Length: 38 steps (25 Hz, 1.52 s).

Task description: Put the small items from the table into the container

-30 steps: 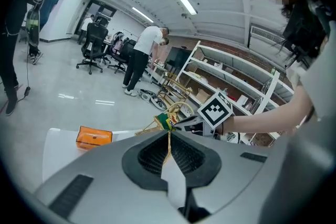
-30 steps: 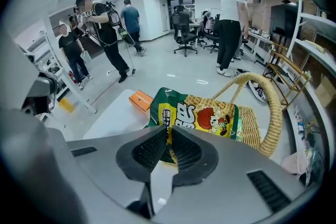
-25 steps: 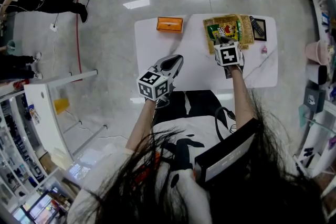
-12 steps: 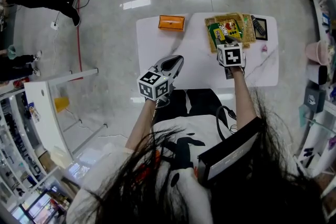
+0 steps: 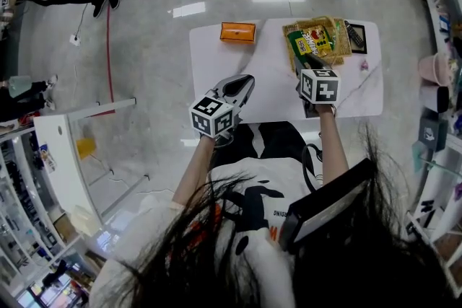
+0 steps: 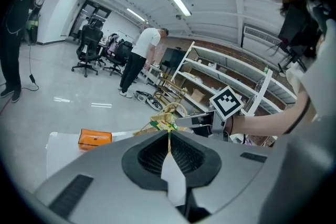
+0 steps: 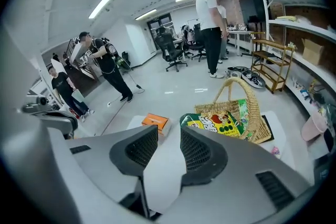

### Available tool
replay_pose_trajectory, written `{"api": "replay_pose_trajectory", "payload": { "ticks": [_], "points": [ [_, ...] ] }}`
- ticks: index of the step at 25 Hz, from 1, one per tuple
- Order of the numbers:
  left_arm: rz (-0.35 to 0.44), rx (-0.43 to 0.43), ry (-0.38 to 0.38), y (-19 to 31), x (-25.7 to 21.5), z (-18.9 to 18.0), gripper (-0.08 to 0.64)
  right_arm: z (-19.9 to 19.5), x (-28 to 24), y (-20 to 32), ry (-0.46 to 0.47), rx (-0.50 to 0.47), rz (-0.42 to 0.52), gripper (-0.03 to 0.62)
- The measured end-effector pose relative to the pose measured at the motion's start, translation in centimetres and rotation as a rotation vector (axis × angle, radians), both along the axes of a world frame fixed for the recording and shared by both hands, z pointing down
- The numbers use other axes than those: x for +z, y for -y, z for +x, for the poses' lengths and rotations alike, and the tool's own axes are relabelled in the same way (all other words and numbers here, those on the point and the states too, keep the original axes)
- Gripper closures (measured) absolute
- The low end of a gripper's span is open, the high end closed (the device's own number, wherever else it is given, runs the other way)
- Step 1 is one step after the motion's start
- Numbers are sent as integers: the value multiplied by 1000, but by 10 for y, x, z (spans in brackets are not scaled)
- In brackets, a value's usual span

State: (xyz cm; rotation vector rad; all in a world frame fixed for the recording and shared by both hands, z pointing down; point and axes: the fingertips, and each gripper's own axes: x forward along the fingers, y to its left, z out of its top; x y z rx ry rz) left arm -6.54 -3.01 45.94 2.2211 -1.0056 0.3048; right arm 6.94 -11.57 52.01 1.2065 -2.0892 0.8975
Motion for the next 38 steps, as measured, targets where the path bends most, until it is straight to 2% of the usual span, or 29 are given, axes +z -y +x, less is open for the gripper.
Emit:
{"api": "replay_pose_trajectory", "payload": {
  "ticks": [7,17,24,31,38],
  "points": [
    [19,72,-9,-13,-10,-5,551,-24,-29,-32,104,54,26,469],
    [54,206,-20,-42,-25,-14,551,-41,-57,-93,200,223,58,532],
    [71,284,-38,-67,-29,-20,551,-49,-64,-133,216,309,71,565],
    [56,309,-91,-82,-37,-21,551,-59,-70,-167,228,353,77,569],
    [115,372,-68,-92,-46,-14,552,-64,-69,-188,228,378,80,571]
  ]
}}
